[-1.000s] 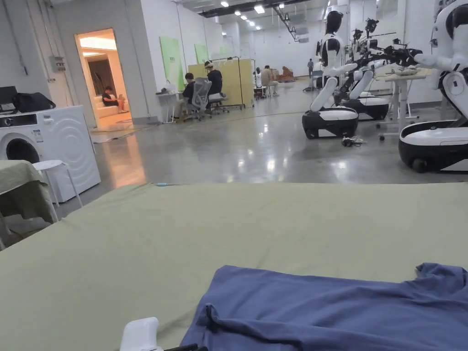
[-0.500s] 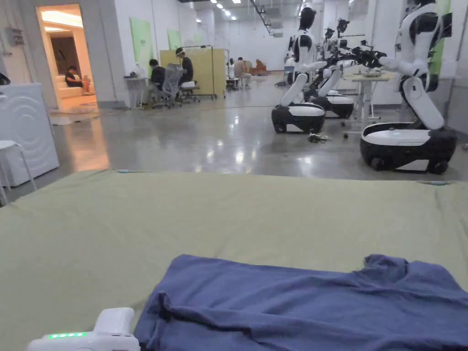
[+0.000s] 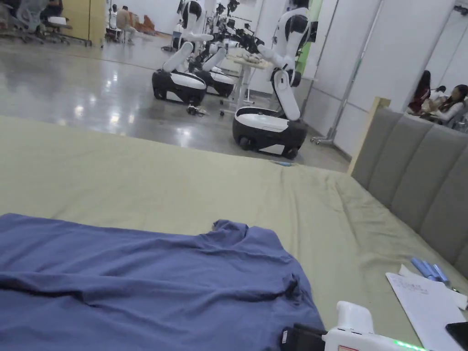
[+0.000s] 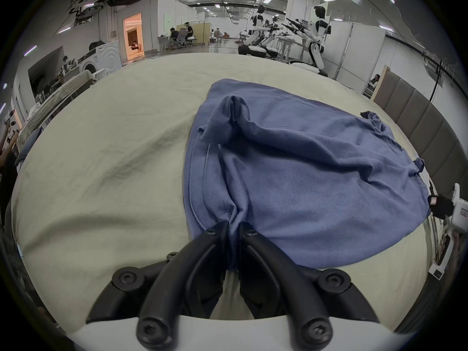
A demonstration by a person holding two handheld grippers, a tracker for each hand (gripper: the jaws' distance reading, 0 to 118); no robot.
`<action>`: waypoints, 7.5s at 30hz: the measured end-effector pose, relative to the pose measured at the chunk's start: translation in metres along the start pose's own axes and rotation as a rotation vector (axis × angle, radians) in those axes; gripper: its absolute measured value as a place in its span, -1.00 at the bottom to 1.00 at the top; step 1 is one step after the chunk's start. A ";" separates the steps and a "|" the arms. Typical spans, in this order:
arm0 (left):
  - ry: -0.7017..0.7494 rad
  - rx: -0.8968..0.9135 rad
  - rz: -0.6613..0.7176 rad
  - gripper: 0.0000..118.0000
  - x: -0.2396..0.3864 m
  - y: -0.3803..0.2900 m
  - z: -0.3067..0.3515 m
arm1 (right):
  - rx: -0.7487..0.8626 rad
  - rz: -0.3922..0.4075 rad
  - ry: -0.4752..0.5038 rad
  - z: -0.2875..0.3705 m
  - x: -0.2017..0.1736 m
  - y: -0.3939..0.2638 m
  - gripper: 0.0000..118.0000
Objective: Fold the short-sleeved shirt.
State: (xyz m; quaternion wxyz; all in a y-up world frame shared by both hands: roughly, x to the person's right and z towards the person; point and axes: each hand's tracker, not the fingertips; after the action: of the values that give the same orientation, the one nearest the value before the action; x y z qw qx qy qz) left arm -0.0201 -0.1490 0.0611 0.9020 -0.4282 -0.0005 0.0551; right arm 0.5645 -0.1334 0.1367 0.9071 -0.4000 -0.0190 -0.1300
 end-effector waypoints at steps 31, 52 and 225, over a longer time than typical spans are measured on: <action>-0.217 0.129 0.118 0.14 -0.036 -0.092 0.147 | -0.005 0.019 0.026 0.128 0.000 -0.050 0.18; -0.065 0.650 -0.036 0.14 0.072 -0.052 0.244 | 0.414 0.314 0.238 0.171 -0.119 -0.043 0.36; -0.326 0.478 0.242 -0.36 -0.044 -0.064 0.203 | 0.309 0.242 0.277 0.168 -0.093 -0.061 -1.00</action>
State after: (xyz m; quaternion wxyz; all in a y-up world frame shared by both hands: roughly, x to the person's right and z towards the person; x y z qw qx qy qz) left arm -0.0670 -0.0370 0.2413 0.9521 -0.1865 -0.0810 0.2285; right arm 0.4707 -0.0300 0.2819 0.9604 -0.2341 0.1340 -0.0698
